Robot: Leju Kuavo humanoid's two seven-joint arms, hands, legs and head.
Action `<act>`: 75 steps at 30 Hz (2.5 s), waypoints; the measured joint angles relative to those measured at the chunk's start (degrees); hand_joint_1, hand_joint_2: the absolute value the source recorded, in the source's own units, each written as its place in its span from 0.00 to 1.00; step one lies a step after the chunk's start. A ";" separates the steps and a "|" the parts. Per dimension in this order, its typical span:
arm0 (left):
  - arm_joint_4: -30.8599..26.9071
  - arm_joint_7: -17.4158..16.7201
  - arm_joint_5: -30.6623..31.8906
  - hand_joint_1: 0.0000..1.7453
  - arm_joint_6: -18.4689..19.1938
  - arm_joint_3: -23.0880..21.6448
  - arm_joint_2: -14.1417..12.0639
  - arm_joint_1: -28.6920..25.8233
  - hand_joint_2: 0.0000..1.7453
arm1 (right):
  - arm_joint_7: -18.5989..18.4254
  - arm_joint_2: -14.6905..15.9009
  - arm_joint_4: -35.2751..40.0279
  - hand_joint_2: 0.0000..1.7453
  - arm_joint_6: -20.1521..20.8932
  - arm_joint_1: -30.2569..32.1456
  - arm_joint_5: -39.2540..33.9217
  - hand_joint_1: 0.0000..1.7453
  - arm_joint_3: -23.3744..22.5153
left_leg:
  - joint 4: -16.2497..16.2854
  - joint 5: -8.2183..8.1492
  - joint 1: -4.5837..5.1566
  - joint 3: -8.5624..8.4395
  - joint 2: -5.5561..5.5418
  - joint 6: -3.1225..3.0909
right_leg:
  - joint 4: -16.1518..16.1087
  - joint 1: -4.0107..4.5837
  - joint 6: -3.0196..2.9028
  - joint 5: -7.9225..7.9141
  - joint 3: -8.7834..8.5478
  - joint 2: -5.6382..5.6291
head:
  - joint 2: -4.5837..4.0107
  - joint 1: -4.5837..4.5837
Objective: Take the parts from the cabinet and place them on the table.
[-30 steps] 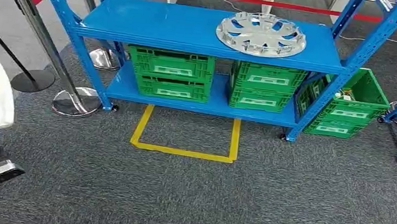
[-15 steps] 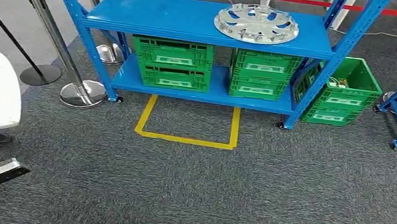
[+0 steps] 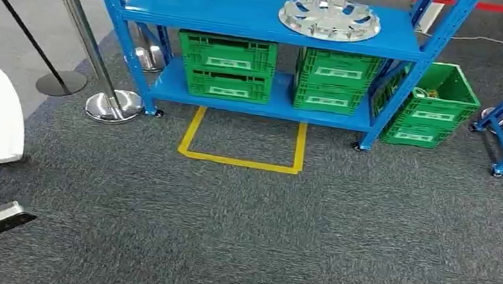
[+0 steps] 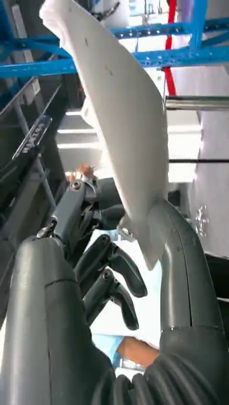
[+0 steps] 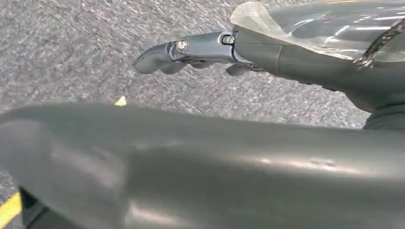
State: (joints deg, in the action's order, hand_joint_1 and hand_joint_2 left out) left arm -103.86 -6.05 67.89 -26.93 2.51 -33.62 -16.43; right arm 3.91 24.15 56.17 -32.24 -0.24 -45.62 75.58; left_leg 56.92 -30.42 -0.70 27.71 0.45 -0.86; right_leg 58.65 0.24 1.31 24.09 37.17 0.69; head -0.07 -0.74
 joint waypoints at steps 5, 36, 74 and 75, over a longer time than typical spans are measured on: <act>0.00 0.31 -0.31 1.00 -0.04 -0.57 0.07 -0.01 1.00 | -0.13 -0.02 0.00 0.00 0.13 0.06 0.17 0.00 0.02 | 0.20 3.12 0.19 3.97 0.00 -0.52 | 16.61 -0.25 0.98 11.95 4.67 -0.48 | 0.00 -0.28; 0.31 1.27 -1.27 1.00 -0.50 -0.70 0.11 1.51 1.00 | -0.35 -0.07 0.00 0.00 0.79 0.05 0.90 0.00 -0.94 | 0.48 3.16 0.62 3.66 -0.16 1.02 | -1.92 0.24 -1.57 3.56 -5.64 -0.33 | 0.00 0.09; 0.24 0.85 -1.81 1.00 -0.50 0.09 -0.09 0.30 1.00 | 1.49 -0.13 0.46 0.00 0.48 2.02 -1.82 0.00 -6.21 | 0.29 3.71 0.85 4.04 -0.27 0.08 | -2.40 -0.03 -0.58 2.76 -5.56 0.05 | 0.00 0.20; 0.17 0.72 -1.68 1.00 -0.48 0.35 -0.15 0.21 1.00 | 1.49 -0.13 0.72 0.00 0.20 2.21 -1.88 0.00 -6.67 | -1.27 4.72 0.16 3.41 -0.32 -0.43 | -2.26 0.21 -0.41 3.06 -5.39 -0.02 | 0.00 0.17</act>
State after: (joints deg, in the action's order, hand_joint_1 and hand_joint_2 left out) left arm -103.69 -5.33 66.21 -27.41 2.86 -33.77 -16.22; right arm 5.40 24.02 56.89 -32.04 1.96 -47.50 68.91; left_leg 55.65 -25.70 -0.53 31.12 0.12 -1.29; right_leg 56.39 0.45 0.90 27.15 31.78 0.67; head -0.07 -0.57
